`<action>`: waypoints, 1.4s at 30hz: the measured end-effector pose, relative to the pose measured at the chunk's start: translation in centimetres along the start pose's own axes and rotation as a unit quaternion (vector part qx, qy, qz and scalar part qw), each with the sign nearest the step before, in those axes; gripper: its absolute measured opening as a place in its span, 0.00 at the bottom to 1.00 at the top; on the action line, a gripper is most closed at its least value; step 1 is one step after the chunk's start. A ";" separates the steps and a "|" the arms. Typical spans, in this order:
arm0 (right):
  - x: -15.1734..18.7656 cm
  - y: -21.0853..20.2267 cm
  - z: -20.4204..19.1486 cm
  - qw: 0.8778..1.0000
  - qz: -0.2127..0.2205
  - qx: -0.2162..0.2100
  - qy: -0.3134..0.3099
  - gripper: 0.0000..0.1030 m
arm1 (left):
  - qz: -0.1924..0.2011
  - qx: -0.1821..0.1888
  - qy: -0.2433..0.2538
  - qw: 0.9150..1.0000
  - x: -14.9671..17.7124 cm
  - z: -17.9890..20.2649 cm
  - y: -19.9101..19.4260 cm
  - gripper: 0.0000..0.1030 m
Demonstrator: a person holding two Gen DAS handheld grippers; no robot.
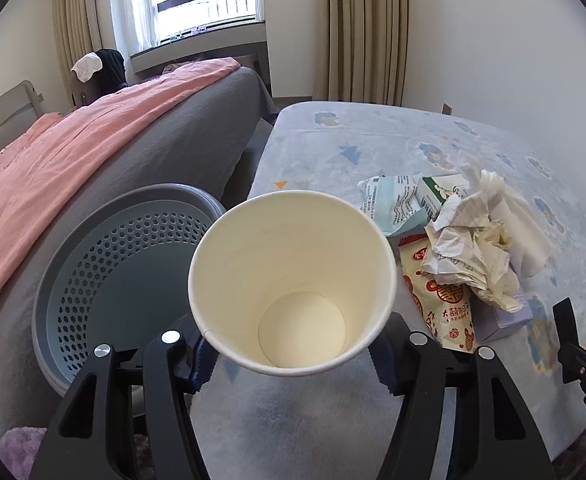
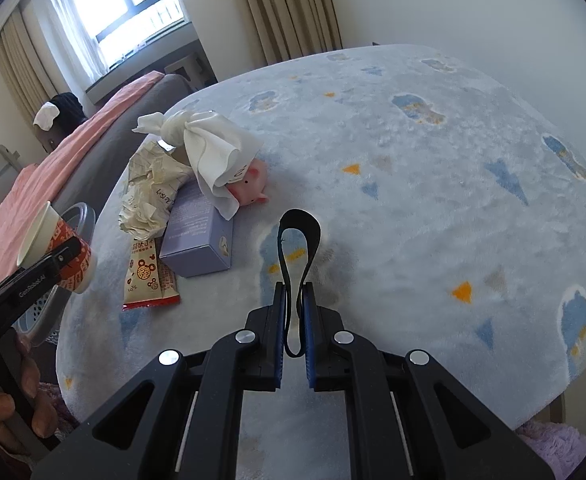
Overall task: Collect trash
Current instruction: 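Carry cup and hair tie over the grey basket and open both grippers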
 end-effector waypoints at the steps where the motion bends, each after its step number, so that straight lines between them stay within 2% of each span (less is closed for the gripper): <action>1: -0.1 -0.3 -0.2 1.000 0.003 0.000 -0.003 0.09 | 0.005 0.001 0.001 1.000 -0.1 -0.1 -0.8 0.59; 8: -1.1 -3.2 -3.2 0.999 0.031 -0.010 -0.029 0.09 | 0.035 -0.026 0.033 0.999 -0.7 -2.5 -4.9 0.59; 15: -3.3 -6.0 -8.9 0.995 0.063 -0.049 -0.065 0.09 | 0.059 -0.065 0.031 0.996 -2.1 -7.4 -6.6 0.59; 18: -4.2 -6.5 -12.2 0.991 0.070 -0.076 -0.088 0.09 | 0.062 -0.079 0.010 0.995 -2.4 -10.0 -6.4 0.59; 26: -5.0 -4.6 -21.4 0.976 0.056 -0.142 -0.154 0.09 | 0.039 -0.096 -0.042 0.994 -1.2 -14.8 -5.0 0.59; 31: -4.5 -2.7 -26.2 0.966 0.039 -0.164 -0.195 0.11 | 0.020 -0.096 -0.079 0.992 -0.5 -17.5 -3.6 0.59; 36: -4.0 -1.0 -29.2 0.959 0.019 -0.172 -0.226 0.11 | 0.005 -0.097 -0.100 0.990 -0.1 -19.1 -2.3 0.59; 42: -4.5 0.2 -31.3 0.953 0.006 -0.177 -0.245 0.11 | 0.011 -0.087 -0.110 0.990 -0.2 -19.9 -2.0 0.59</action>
Point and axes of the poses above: each gripper's, at about its wrist camera, not at the fingertips, and y roughly the way its jaws point, z to its right, x to its underside, the point moved 1 cm from there along y, roughly the way its jaws point, and after that the axes turned 15 degrees about x, right-handed, at the moved point
